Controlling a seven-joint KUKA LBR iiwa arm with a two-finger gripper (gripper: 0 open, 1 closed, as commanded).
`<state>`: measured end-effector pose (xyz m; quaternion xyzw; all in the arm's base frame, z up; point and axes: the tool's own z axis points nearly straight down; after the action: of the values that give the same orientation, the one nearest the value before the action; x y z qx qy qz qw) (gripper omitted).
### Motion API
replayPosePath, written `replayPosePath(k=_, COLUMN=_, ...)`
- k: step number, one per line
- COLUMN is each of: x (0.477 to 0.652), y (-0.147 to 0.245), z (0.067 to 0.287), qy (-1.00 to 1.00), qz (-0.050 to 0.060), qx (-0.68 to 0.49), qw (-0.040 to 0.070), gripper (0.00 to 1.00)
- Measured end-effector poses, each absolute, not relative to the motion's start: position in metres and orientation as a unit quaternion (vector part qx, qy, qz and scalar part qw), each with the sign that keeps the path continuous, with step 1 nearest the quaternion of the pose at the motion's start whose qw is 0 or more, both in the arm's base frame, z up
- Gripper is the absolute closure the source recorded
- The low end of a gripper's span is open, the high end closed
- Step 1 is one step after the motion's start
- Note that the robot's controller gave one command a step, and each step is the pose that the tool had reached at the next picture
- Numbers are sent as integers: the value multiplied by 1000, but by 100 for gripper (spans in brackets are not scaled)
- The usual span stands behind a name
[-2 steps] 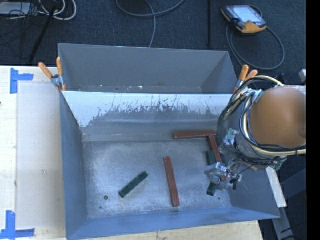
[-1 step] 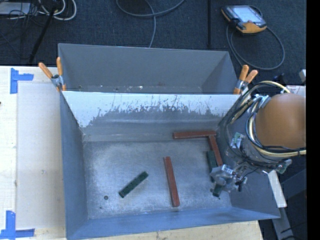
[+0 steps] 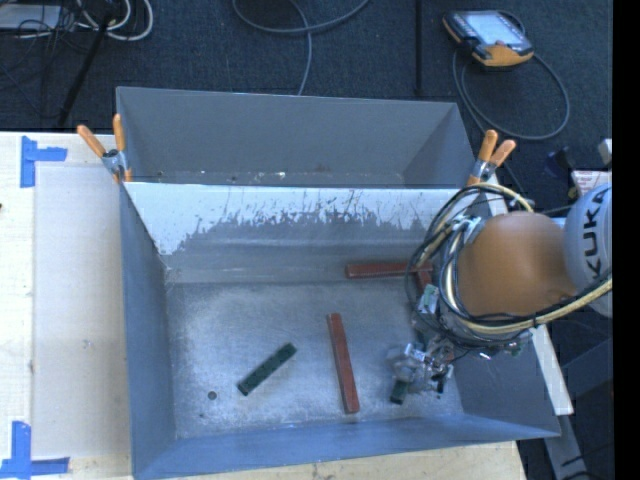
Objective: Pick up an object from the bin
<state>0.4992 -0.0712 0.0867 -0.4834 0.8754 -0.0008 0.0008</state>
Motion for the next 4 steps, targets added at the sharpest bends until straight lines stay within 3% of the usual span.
replayPosePath(k=1, x=488, y=-85, z=119, qy=872, qz=5, qx=-489, qw=-3, gripper=100)
replayPosePath(k=2, x=491, y=-61, z=124, qy=877, qz=-3, qx=-480, qw=3, gripper=100)
replayPosePath(k=3, x=479, y=-73, z=161, qy=867, qz=4, qx=-498, qw=-3, gripper=100)
replayPosePath(k=4, x=491, y=-56, z=171, qy=870, qz=-2, qx=-493, qw=3, gripper=100)
